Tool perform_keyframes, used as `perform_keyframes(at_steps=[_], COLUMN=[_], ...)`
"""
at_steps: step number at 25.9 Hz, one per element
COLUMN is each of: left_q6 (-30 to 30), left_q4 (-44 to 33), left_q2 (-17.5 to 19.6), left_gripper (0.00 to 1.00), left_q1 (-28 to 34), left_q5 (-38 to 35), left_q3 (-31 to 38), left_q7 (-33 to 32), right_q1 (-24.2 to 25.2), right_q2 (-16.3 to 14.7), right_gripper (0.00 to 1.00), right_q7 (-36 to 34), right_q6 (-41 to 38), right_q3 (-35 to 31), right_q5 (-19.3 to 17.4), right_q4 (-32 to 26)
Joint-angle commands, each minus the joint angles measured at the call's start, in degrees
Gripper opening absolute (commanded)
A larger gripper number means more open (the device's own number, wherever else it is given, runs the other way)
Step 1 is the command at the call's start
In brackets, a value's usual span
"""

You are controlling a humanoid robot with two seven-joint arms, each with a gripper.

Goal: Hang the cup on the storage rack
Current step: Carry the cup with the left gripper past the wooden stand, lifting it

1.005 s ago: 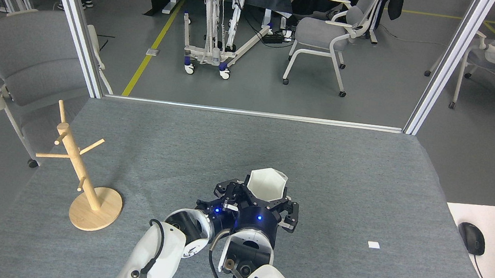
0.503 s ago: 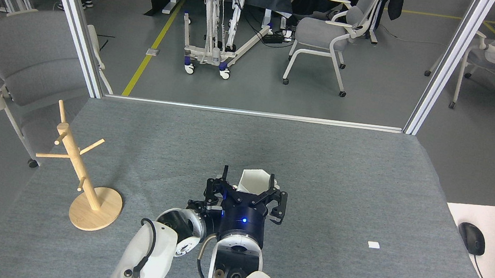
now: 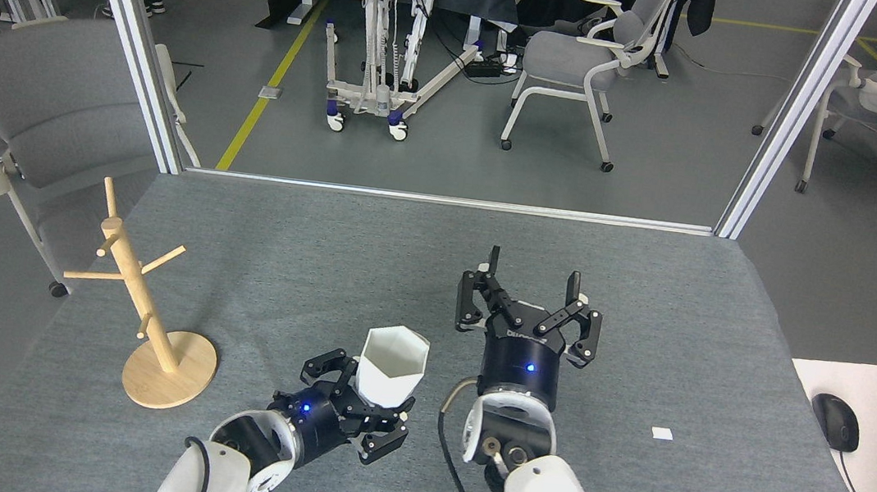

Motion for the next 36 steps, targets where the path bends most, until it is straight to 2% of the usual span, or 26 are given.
perform_keyframes(at_steps=[1, 4, 6, 11, 13, 17, 22, 24, 27, 31, 33, 36], left_q6=[0.4, 0.3, 0.0, -0.5, -0.6, -0.8, -0.1, 1.0, 6.7, 15.6, 17.7, 18.2], left_q4=[-9.2, -14.4, -16.8, -20.2, -20.1, -20.0, -20.2, -20.1, -20.1, -19.8, -19.8, -20.0], left_q2=[2.1, 2.1, 2.2, 3.8, 4.6, 5.1, 5.0, 5.0, 6.0, 11.3, 13.2, 13.6], left_gripper=[0.00, 0.00, 0.00, 0.00, 0.00, 0.00, 0.00, 0.00, 0.00, 0.00, 0.00, 0.00], left_q1=[9.2, 14.6, 16.9, 20.7, 22.0, 23.2, 23.5, 22.5, 19.9, 16.9, 15.7, 14.2], left_q5=[-0.1, -0.1, -0.1, -0.1, -0.1, -0.1, -0.1, -0.2, -0.6, -0.7, -0.7, -0.8], left_q3=[3.9, 10.3, 14.2, 23.2, 25.8, 32.5, 40.1, 41.5, 42.2, 42.2, 42.1, 42.0], left_q7=[-0.1, -0.1, -0.1, 0.2, 0.5, 0.6, 0.7, 0.8, 0.8, 0.6, 0.6, 0.6], right_q1=[3.4, 5.7, 8.4, 13.2, 15.1, 17.5, 17.7, 17.7, 17.6, 17.6, 17.6, 17.5], right_q2=[-4.3, -5.7, -5.9, -5.5, -5.3, -5.2, -5.3, -5.4, -5.7, -5.8, -6.0, -6.2], right_gripper=[1.00, 1.00, 1.00, 1.00, 1.00, 1.00, 1.00, 1.00, 1.00, 1.00, 1.00, 1.00], right_q7=[-0.6, -0.2, -0.2, -0.1, -0.2, -0.1, -0.1, -0.1, -0.1, -0.1, -0.1, -0.1], right_q6=[-19.2, -32.1, -36.4, -36.7, -36.1, -36.0, -36.1, -36.0, -36.0, -36.0, -36.0, -36.0], right_q3=[-16.9, -26.9, -30.4, -31.3, -31.2, -31.1, -30.9, -30.9, -31.0, -31.1, -31.1, -31.2], right_q5=[0.0, 0.3, 0.5, 4.3, 6.1, 6.1, 6.1, 6.0, 6.1, 6.0, 6.0, 6.0], right_q4=[0.2, 0.7, 0.6, -0.5, -2.8, -5.3, -5.8, -5.8, -5.7, -5.6, -5.6, -5.6])
